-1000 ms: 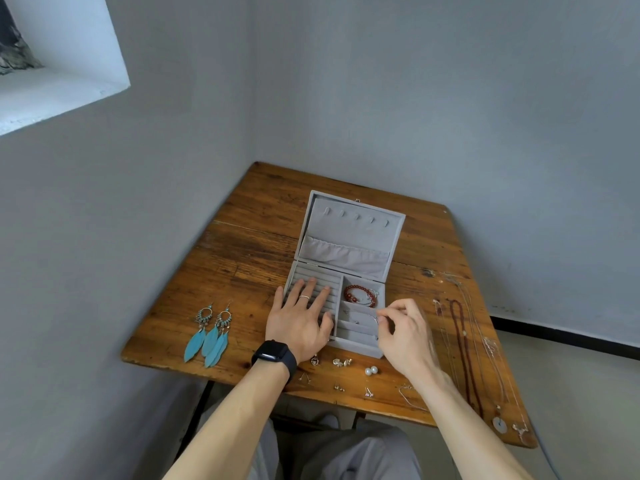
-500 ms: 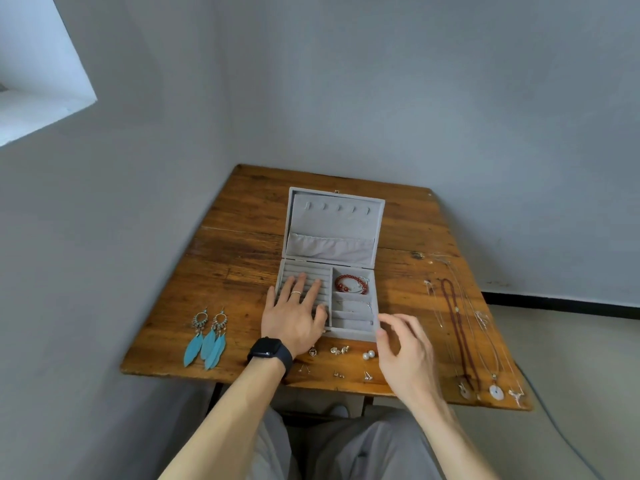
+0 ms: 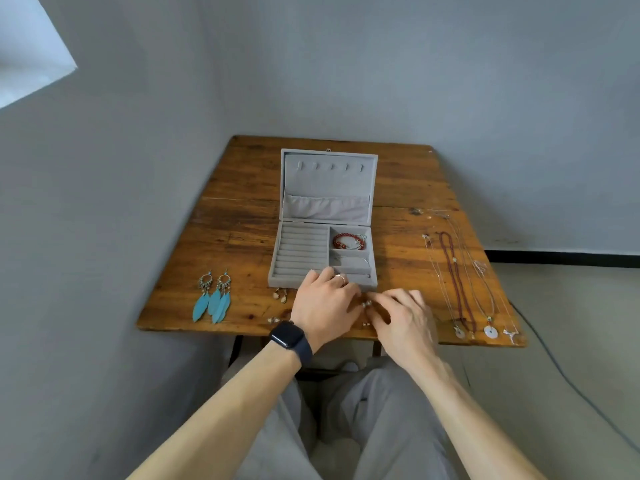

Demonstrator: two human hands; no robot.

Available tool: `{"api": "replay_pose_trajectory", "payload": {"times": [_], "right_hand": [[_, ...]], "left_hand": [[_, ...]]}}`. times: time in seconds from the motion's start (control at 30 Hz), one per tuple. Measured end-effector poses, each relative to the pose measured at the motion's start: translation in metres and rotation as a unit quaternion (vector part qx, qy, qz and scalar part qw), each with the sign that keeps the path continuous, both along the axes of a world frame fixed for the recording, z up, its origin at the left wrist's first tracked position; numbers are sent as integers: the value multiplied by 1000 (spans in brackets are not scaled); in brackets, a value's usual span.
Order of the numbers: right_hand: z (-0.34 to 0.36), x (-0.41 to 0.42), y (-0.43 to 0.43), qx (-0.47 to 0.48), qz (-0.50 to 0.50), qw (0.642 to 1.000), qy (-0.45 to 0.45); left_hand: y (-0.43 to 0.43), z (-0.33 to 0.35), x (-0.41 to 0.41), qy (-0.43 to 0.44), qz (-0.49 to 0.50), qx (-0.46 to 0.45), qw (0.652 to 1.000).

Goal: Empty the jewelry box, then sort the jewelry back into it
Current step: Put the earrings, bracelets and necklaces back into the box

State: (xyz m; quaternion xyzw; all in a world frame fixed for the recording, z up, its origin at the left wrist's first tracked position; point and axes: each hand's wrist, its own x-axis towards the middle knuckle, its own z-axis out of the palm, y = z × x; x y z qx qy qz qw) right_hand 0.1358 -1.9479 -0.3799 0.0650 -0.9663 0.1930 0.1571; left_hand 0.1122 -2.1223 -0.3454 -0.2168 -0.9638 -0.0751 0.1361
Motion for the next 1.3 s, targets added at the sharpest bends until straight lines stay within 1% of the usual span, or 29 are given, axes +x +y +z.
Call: {"api": "replay_pose_trajectory", "payload": {"times": [0.07, 0.13, 0.27, 0.33, 0.43, 0.5, 0.57, 0.63, 0.73, 0.83, 0.97, 1.07, 1.2, 1.3], "right_hand": [[-1, -1, -1, 7, -6, 1000, -10], [-2, -2, 0, 4, -14, 1000, -18], [-1, -2, 1, -8, -24, 999, -27], [3, -1, 0, -27, -26, 999, -31], [11, 3, -1, -98, -17, 994, -36], [18, 3, -2, -144, -2, 989, -40], [26, -1, -6, -171, 15, 984, -46], [34, -9, -12, -187, 29, 981, -45], [42, -24, -23, -198, 44, 978, -48], [49, -44, -32, -199, 55, 977, -54], [52, -78, -41, -170, 76, 981, -47], [53, -108, -48, -122, 89, 988, -41], [58, -138, -56, -71, 114, 990, -47], [60, -155, -60, -20, 136, 989, -55]], "left_hand": [[10, -3, 2, -8, 20, -33, 999], [17, -5, 1, -18, 32, -47, 998], [18, -5, -2, -18, 22, -45, 999], [13, -3, -2, -9, 20, -22, 1000], [-3, 9, -1, -25, 38, 52, 998], [-21, 20, -2, -53, 62, 125, 989], [-41, 31, -5, -106, 89, 230, 963], [-59, 38, -9, -153, 118, 322, 927], [-78, 40, -16, -176, 154, 393, 889], [-88, 34, -27, -181, 166, 427, 870], [-91, 21, -48, -160, 163, 451, 863], [-86, 9, -63, -143, 158, 443, 871], [-82, -6, -71, -109, 187, 383, 898], [-78, -18, -69, -28, 190, 293, 937]]}}
